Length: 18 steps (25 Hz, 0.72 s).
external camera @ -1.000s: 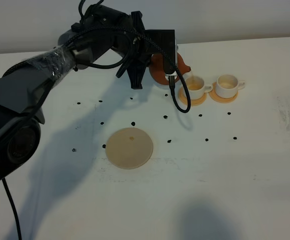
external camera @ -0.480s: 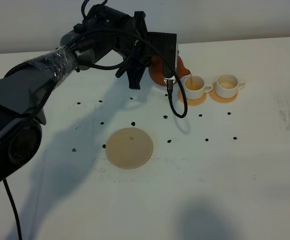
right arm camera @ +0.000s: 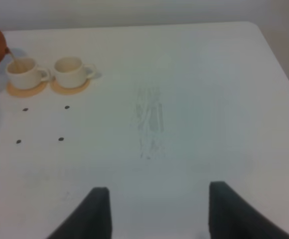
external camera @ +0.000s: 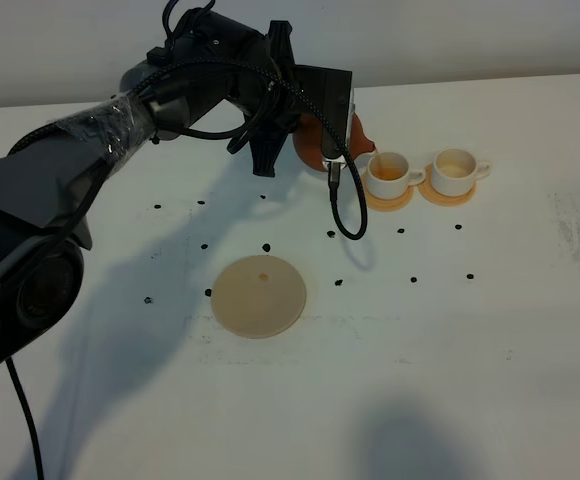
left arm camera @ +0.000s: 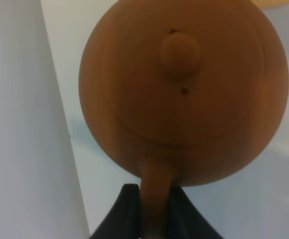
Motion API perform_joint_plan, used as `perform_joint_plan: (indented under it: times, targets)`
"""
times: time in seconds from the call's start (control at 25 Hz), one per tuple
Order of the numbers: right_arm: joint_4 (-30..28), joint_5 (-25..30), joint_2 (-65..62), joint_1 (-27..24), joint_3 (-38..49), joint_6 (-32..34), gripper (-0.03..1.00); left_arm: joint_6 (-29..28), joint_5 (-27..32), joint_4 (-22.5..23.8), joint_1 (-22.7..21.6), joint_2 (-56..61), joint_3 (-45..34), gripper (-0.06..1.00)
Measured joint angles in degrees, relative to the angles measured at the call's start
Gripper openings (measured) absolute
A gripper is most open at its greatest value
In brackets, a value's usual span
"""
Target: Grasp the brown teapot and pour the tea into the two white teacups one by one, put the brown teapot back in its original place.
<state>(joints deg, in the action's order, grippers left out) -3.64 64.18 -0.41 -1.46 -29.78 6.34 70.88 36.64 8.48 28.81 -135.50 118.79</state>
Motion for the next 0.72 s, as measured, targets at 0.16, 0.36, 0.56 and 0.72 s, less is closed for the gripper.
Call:
perform_joint_plan:
  times: [0.16, 0.36, 0.56, 0.72]
  targets:
    - [0.0, 0.0, 0.0, 0.0, 0.0, 0.0, 0.43, 0.3, -0.2, 0.1, 0.0, 0.0, 0.0, 0.12]
    - [0.0, 0.0, 0.0, 0.0, 0.0, 0.0, 0.43, 1.0, -0.3, 0.1, 0.0, 0.0, 0.0, 0.12]
    - [0.0, 0.0, 0.0, 0.0, 0.0, 0.0, 0.43, 1.8, -0.3, 0.1, 0.0, 0.0, 0.0, 0.12]
    - [0.0, 0.0, 0.0, 0.0, 0.0, 0.0, 0.43, 2.1, -0.3, 0.1, 0.0, 0.0, 0.0, 0.12]
